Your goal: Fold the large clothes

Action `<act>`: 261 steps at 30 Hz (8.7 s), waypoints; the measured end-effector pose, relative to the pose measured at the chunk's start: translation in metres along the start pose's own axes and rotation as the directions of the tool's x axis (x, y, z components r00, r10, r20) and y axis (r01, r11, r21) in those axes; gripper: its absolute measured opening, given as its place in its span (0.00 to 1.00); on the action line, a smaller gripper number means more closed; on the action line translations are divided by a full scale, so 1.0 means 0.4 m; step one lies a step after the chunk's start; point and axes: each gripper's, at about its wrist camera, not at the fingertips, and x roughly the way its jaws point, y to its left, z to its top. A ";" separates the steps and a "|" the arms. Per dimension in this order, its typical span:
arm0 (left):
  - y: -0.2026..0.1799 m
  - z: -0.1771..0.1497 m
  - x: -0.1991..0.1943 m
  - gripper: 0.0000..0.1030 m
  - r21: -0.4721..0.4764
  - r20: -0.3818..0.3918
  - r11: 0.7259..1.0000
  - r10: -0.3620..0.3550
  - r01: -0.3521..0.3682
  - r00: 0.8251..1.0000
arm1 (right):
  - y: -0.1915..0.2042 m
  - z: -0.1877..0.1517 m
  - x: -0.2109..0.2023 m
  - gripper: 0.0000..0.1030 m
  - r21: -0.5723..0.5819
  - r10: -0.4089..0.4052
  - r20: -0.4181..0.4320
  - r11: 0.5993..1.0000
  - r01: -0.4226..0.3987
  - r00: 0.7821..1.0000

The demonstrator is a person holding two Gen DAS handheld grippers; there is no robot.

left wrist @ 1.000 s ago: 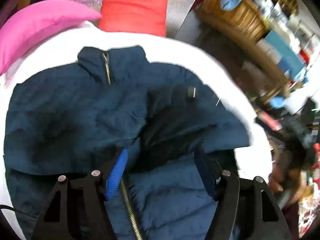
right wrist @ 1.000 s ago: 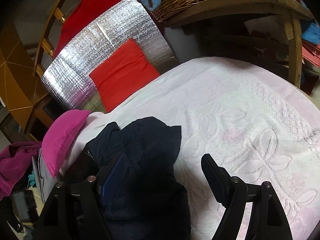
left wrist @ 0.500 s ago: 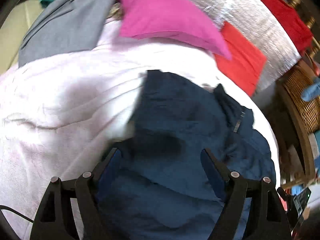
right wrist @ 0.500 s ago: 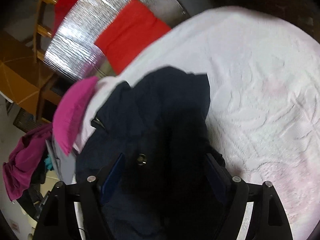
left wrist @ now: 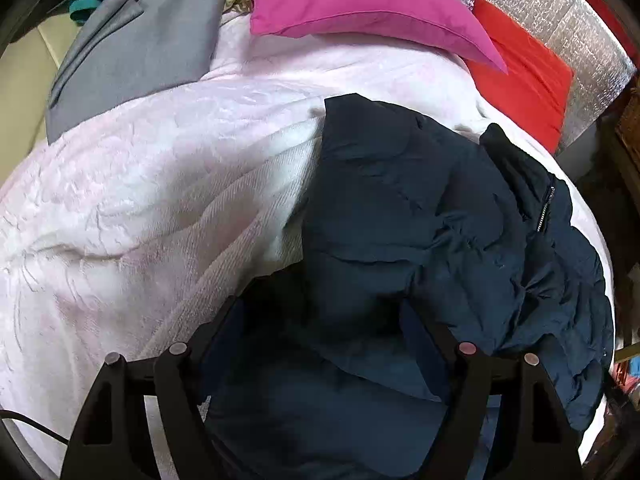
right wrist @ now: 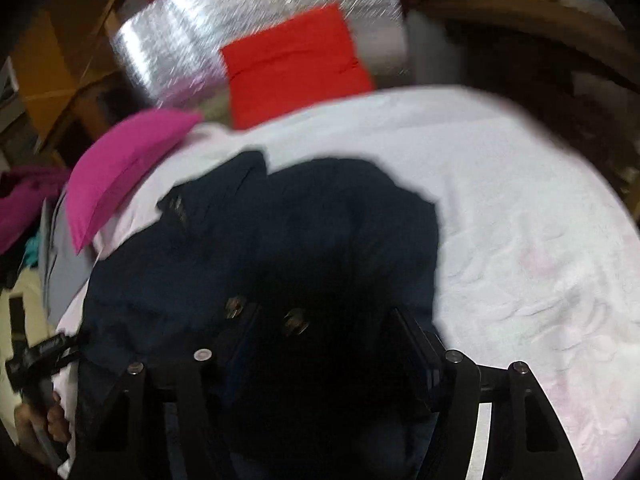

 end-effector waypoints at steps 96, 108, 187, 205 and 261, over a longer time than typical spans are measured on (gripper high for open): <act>-0.026 -0.026 -0.015 0.82 -0.181 -0.103 0.963 -0.222 0.201 0.970 | -0.062 -0.127 0.043 0.62 0.377 0.565 -0.157 0.793 -0.480 0.810; -0.004 0.025 0.043 0.56 -0.274 0.001 0.926 -0.270 0.260 0.963 | -0.135 -0.099 0.098 0.39 0.536 0.477 0.073 0.722 -0.437 0.876; -0.044 0.043 0.014 0.68 0.124 0.138 0.969 0.196 -0.213 0.971 | -0.196 0.037 0.065 0.41 0.189 -0.022 0.009 0.982 0.020 1.000; -0.052 0.044 0.039 0.76 0.150 0.157 0.954 0.236 -0.259 0.959 | -0.184 0.045 0.080 0.46 0.166 -0.032 0.006 0.986 0.031 0.999; -0.311 -0.088 0.002 0.79 0.425 0.311 0.850 0.187 -0.312 0.932 | 0.036 -0.005 0.107 0.52 -0.024 0.145 -0.024 0.989 -0.145 0.989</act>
